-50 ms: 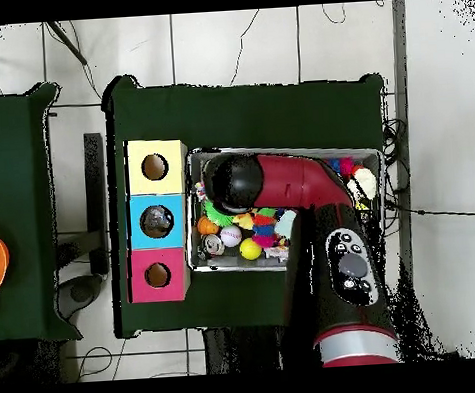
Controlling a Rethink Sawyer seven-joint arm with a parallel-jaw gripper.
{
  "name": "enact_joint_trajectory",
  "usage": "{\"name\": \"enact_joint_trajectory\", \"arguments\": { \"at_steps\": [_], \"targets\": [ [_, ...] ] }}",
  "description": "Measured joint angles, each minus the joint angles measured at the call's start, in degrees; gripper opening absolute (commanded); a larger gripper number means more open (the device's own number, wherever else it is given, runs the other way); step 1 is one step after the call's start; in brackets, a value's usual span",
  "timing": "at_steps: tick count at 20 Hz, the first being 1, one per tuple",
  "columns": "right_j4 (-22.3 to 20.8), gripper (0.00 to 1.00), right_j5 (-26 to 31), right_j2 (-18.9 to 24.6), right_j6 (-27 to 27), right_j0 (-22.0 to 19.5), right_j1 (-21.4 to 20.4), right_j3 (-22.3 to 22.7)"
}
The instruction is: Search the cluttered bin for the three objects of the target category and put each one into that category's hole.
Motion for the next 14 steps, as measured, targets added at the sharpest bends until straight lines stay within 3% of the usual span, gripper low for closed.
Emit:
{"name": "enact_joint_trajectory", "arguments": {
  "at_steps": [4,14],
  "targets": [
    [-1.3,1.0,0.0,1.4,0.0,-3.2,-1.1,2.0],
    [-3.9,1.0,-0.4,2.7,0.0,-6.3,-1.5,5.0]
  ]
}}
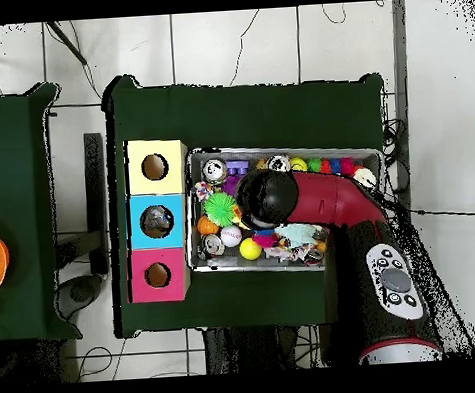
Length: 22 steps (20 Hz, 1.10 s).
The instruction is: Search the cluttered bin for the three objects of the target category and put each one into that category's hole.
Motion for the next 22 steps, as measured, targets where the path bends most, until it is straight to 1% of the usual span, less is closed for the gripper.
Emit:
{"name": "enact_joint_trajectory", "arguments": {
  "at_steps": [3,6,8,15,17,19,22],
  "targets": [
    [-1.1,1.0,-1.1,1.2,0.0,-1.5,-0.4,2.0],
    [-1.7,1.0,-1.7,2.0,0.0,-2.7,-0.7,3.1],
    [-3.0,1.0,-2.6,2.9,0.0,-4.5,-1.1,4.2],
    [-5.7,1.0,-5.0,4.6,0.0,-8.5,-2.1,7.1],
    [-6.7,1.0,-5.1,5.5,0.0,-10.2,-3.0,7.9],
    [-7.0,1.0,-5.1,5.7,0.0,-10.6,-3.2,8.1],
    [-8.5,1.0,-5.1,6.6,0.0,-12.4,-4.0,8.7]
  ]
}}
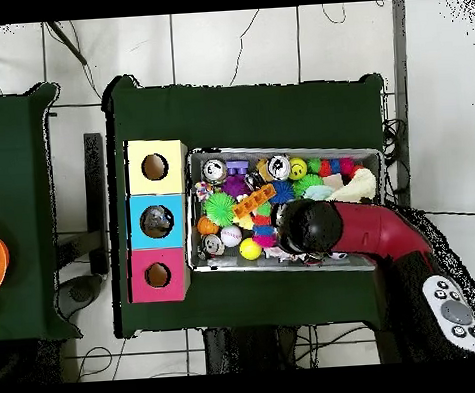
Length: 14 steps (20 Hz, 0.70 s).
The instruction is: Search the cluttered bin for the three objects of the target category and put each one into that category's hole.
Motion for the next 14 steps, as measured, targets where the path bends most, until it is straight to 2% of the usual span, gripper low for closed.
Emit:
{"name": "enact_joint_trajectory", "arguments": {
  "at_steps": [8,14],
  "targets": [
    [-4.1,1.0,-1.1,1.7,0.0,-2.7,-0.2,1.3],
    [-7.5,1.0,-6.4,2.2,0.0,-3.2,0.5,1.5]
  ]
}}
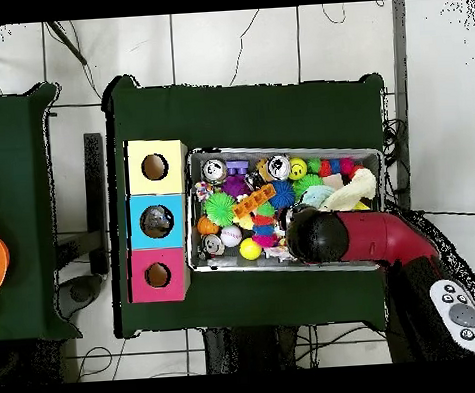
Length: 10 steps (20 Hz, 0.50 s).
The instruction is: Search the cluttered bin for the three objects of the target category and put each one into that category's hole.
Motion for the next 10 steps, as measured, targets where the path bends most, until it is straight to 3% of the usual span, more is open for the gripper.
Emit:
{"name": "enact_joint_trajectory", "arguments": {
  "at_steps": [10],
  "targets": [
    [-3.4,1.0,-13.7,0.0,0.0,0.1,2.0,0.0]
  ]
}}
